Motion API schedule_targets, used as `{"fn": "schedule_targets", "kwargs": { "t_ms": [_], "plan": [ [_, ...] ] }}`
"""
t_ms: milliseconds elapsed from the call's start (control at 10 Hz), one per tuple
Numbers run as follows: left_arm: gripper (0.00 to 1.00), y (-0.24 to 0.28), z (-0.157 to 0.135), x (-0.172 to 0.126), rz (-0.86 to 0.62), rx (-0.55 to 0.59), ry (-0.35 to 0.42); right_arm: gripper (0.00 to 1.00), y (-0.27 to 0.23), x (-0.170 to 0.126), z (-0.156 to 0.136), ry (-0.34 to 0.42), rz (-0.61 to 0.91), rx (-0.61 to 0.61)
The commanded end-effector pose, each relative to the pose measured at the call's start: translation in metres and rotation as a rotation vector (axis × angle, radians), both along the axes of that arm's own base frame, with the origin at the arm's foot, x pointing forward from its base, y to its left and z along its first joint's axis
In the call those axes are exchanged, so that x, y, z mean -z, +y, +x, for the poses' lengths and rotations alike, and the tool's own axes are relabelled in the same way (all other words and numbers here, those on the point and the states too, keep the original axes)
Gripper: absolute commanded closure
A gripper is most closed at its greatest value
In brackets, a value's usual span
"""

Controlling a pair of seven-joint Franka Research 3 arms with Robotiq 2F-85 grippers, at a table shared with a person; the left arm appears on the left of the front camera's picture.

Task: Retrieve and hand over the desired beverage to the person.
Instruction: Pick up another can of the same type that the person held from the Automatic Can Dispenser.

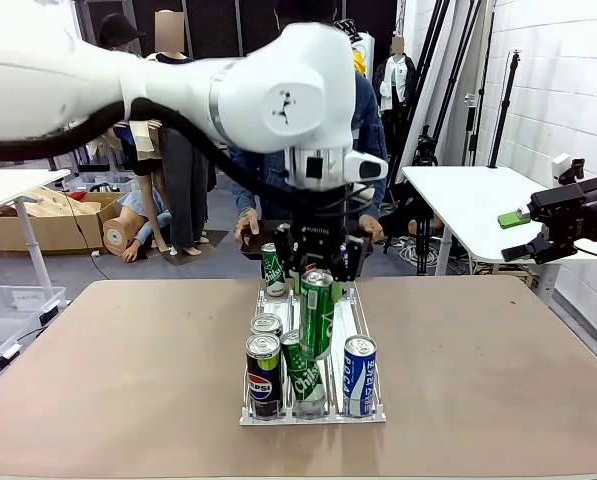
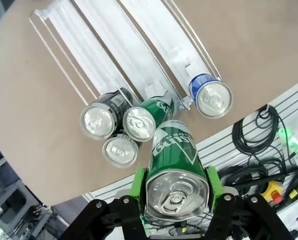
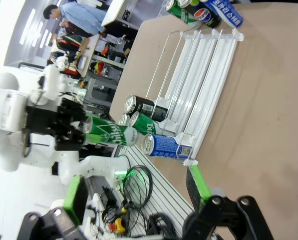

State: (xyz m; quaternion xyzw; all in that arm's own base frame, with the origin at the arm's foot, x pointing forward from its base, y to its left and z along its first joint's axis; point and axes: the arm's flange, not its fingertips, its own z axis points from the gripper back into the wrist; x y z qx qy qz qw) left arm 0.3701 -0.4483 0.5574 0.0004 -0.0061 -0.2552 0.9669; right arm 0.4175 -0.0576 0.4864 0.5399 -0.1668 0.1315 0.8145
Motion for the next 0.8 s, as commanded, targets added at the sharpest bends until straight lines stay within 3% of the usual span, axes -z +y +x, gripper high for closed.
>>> {"fn": "schedule_targets", "kwargs": {
  "t_ms": [0, 300, 700],
  "plan": [
    [1.0, -0.005, -0.01, -0.033, 0.044, -0.02, -0.061, 0.0, 0.0, 0.0, 0.0, -0.001, 0.003, -0.001],
    [1.0, 0.006, -0.018, -0.058, 0.073, -0.014, -0.083, 0.0, 0.0, 0.0, 0.0, -0.001, 0.003, -0.001],
    [1.0, 0.081, -0.03, -0.083, 0.093, -0.007, -0.112, 0.0, 0.0, 0.0, 0.0, -0.001, 0.003, -0.001]
  ]
}}
